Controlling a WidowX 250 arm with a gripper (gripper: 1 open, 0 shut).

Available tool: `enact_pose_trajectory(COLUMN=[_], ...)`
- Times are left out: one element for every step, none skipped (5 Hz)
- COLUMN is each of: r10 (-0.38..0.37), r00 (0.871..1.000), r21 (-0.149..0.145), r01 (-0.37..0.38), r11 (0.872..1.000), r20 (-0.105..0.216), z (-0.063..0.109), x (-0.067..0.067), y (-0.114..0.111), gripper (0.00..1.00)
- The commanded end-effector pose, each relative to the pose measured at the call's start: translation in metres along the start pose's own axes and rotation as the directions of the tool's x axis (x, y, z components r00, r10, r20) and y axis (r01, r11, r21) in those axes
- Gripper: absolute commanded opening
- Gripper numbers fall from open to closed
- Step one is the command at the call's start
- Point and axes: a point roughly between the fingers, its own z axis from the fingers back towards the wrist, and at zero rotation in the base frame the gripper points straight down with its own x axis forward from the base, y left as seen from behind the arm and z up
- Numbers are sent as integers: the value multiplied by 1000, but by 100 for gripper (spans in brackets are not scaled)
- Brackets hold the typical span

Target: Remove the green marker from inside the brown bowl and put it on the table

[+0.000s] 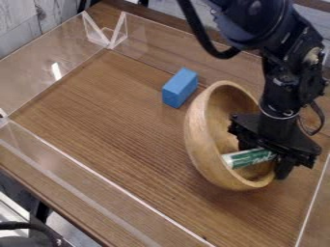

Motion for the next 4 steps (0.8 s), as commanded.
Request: enact_pose_trajectory(r10=[-12,-24,-40,-57], r00=[1000,999,999,998], r21=[20,30,34,37], r01=[12,25,41,58], r11=[1000,999,999,998], r20=[-22,-27,-28,-28], z=[4,9,12,16], x=[-10,-16,-20,-22], y=[4,6,8,10], gripper=[0,0,0,0])
